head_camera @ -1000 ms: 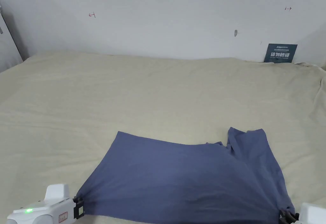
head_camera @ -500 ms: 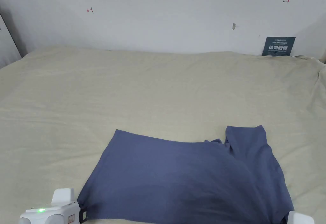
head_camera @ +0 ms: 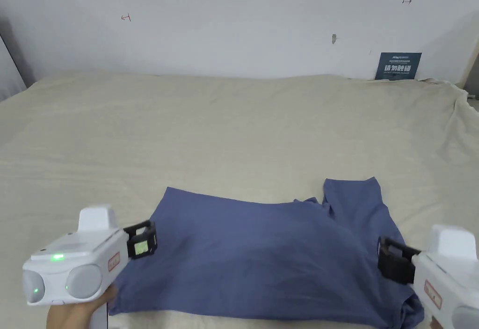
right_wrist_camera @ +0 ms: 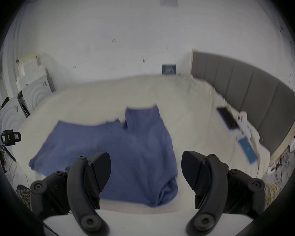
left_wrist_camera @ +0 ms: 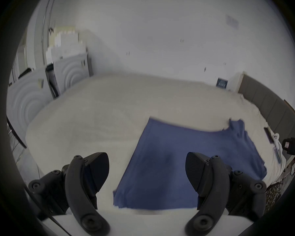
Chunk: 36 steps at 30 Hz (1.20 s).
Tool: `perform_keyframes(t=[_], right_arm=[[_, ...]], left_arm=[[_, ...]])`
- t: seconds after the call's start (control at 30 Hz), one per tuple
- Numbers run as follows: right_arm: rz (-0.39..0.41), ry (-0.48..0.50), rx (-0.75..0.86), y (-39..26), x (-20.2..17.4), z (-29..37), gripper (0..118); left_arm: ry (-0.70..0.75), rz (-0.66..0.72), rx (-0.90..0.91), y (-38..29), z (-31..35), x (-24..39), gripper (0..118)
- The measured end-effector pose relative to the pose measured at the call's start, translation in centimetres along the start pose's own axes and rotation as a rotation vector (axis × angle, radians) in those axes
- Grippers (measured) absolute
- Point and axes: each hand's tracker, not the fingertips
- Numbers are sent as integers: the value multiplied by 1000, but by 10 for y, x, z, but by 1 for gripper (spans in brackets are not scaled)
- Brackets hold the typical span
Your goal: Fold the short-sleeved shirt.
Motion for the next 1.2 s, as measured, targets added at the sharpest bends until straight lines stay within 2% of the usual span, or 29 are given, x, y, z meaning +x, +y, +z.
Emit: perform_keyframes(t=[0.27, 0.33, 0.4, 0.43, 0.47, 0.5, 0.53, 0.87, 1.2], right_arm=[[103, -57, 240, 41, -18, 29, 88], [119, -67, 278, 45, -21, 34, 78], [131, -82, 301, 45, -21, 33, 56], [137, -83, 309, 45, -21, 34, 36], [142, -82, 316, 45, -21, 34, 17], [142, -80, 320, 45, -20, 32, 2], [139, -76, 328, 44, -20, 32, 0], [128, -47, 294, 47, -15, 9, 0], [124, -44, 244, 58, -9, -42, 0]], left_arm=[[13, -57, 279, 34, 25, 40, 96], [0, -67, 329, 34, 27, 44, 92], [-7, -82, 368, 33, 31, 50, 73], [-7, -85, 381, 32, 31, 52, 46], [-9, -88, 388, 31, 31, 53, 26], [-16, -89, 389, 31, 32, 54, 13], [-26, -89, 393, 30, 33, 54, 1], [-82, -112, 278, 43, 4, 50, 0], [-158, -3, 2, 89, -112, 22, 0]])
